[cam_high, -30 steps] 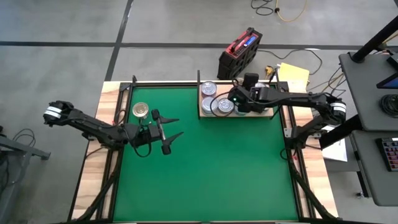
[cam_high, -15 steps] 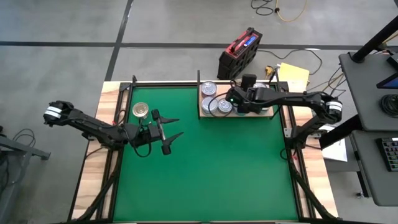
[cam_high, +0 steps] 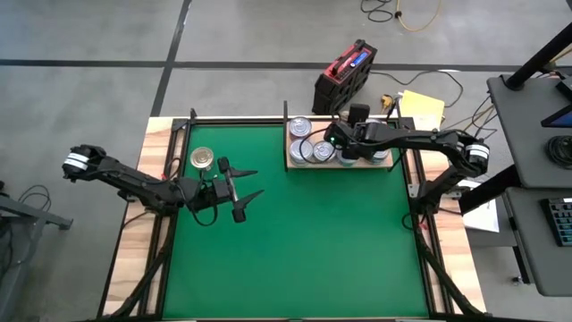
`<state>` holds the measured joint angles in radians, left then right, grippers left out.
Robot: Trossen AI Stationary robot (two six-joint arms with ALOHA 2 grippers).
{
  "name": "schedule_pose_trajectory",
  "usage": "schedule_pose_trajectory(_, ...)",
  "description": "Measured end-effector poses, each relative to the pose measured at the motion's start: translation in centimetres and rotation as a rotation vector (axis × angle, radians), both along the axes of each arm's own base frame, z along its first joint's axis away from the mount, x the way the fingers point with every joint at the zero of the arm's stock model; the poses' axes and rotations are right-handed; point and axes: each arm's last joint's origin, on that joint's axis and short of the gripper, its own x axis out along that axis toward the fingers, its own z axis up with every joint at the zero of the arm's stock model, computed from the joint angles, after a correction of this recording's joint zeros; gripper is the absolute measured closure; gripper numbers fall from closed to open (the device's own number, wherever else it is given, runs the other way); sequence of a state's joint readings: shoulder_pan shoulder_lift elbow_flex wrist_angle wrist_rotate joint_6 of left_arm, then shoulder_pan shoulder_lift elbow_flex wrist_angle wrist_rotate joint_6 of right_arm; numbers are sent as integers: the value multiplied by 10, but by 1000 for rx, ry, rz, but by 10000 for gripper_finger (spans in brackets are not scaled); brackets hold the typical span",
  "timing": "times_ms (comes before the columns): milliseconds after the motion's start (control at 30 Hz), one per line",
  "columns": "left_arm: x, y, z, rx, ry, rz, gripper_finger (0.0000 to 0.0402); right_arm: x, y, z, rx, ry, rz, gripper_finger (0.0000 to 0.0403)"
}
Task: Stack canned seafood by type on shelf
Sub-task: Stack the blue/pink tuna can on top of the blue/pink tuna can on the shelf
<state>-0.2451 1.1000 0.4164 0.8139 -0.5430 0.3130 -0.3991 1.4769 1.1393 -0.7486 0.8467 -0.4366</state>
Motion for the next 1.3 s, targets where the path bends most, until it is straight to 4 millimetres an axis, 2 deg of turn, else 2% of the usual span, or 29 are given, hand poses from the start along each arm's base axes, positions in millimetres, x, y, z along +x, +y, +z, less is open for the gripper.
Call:
schedule_pose_trajectory(100,0,0,0,0,0,0,157,0,0,0,0,0,-1,220)
schedule_pose_trajectory(267,0,0,0,0,0,0,157,0,0,0,8,-2,3,185)
schedule_pose_trajectory(567,0,0,0,0,1,0,157,0,0,-1,12,-30,-15,183)
schedule_pose_trajectory(1000,0,0,0,1,5,0,157,3,0,7,29,-69,-16,128)
schedule_pose_trajectory(1300,0,0,-1,2,9,0,157,-1,1,14,59,-82,-65,117)
